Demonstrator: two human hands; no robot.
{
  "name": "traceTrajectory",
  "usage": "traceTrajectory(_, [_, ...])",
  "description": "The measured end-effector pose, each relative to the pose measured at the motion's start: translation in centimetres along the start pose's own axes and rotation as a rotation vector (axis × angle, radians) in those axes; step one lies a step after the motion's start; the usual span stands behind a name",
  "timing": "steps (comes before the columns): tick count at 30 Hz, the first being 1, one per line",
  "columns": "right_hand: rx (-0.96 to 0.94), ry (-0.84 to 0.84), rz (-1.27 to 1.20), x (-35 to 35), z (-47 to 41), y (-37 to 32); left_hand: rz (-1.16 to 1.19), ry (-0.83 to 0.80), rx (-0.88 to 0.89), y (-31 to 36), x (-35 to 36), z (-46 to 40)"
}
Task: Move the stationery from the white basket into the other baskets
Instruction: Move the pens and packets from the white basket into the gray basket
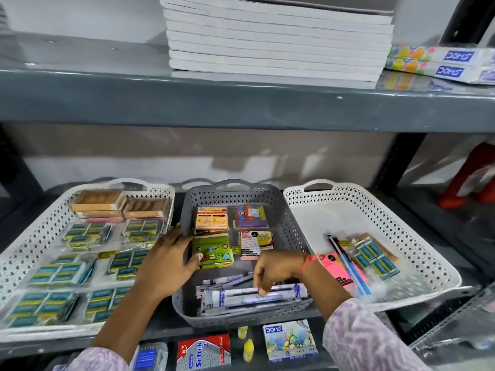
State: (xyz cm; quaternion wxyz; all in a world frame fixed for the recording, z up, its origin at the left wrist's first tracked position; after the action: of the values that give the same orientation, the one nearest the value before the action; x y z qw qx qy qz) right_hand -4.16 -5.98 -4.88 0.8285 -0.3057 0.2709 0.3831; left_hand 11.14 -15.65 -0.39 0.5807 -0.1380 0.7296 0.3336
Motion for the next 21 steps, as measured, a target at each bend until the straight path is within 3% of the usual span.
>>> traceTrajectory(2, [0.004,0.035,-0.083,-0.9,0.5,0.6,-0.001,-0.003,-0.003,-0.1,0.1,0.0])
traceTrajectory(5, [0.032,0.275,-0.352,-5.2,2.2,3.0,0.000,-0.003,-0.010,-0.1,0.2,-0.1])
traceTrajectory(8, [0.315,0.636,-0.475,-9.1,3.5,9.1,-0.002,-0.003,-0.004,-0.1,0.2,-0.1])
traceTrajectory(10, [0.560,0.739,-0.436,-9.4,4.3,13.2,0.000,-0.004,0.003,-0.2,0.3,-0.2])
traceTrajectory(15, [0.773,0.653,-0.257,-6.5,4.1,17.2,0.000,-0.010,0.004,-0.4,0.4,-0.2])
traceTrajectory(21, [0.779,0.607,-0.310,-5.8,2.6,19.4,0.005,-0.005,0.003,-0.5,0.4,-0.2])
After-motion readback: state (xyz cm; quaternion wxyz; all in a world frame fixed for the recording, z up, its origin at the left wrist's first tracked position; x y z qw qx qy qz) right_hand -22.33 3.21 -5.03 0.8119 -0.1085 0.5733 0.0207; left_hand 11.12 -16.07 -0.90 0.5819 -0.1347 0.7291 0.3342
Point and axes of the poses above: each hand's wrist, its own z-axis away from the middle knuckle, its own x-axis out of the palm, y = z × x, the point moved 8 cm from there along -z, towards the middle knuckle, and after that the axes turned 13 degrees about x, right-handed, at the moved point
